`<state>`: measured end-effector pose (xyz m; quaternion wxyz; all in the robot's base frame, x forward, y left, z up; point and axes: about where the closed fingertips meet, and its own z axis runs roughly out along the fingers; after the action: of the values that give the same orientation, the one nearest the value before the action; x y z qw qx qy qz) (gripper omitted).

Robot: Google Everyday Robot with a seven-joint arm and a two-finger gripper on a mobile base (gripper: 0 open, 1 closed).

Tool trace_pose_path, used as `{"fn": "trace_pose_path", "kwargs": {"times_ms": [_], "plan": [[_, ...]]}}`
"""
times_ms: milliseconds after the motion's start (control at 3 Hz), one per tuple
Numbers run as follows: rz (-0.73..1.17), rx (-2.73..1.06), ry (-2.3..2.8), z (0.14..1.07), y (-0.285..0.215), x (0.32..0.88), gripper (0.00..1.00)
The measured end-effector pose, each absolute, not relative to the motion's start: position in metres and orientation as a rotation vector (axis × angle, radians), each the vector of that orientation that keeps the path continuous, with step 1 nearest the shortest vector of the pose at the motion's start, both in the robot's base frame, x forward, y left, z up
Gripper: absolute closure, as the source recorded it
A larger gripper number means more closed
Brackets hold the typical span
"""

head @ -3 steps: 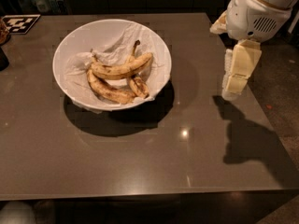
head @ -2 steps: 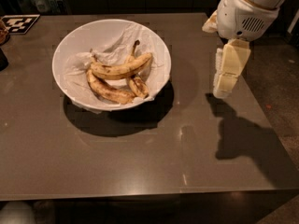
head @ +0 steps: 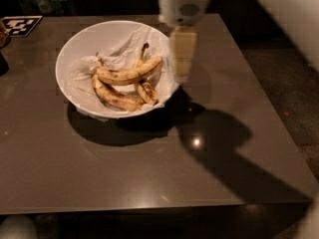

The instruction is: Pick banana from white bowl

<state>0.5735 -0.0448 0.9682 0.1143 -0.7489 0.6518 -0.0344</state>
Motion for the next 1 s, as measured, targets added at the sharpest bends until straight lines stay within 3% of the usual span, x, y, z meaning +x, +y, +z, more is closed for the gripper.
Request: {"fn": "trace_pose_path", "kwargs": {"times_ms": [333,1000], "plan": [[-0.156,-2.306,1.803,0.96,0.014,0.61,0.0],[-0.152,-2.265,1.81,0.944,0.034,0.617,0.0]]}}
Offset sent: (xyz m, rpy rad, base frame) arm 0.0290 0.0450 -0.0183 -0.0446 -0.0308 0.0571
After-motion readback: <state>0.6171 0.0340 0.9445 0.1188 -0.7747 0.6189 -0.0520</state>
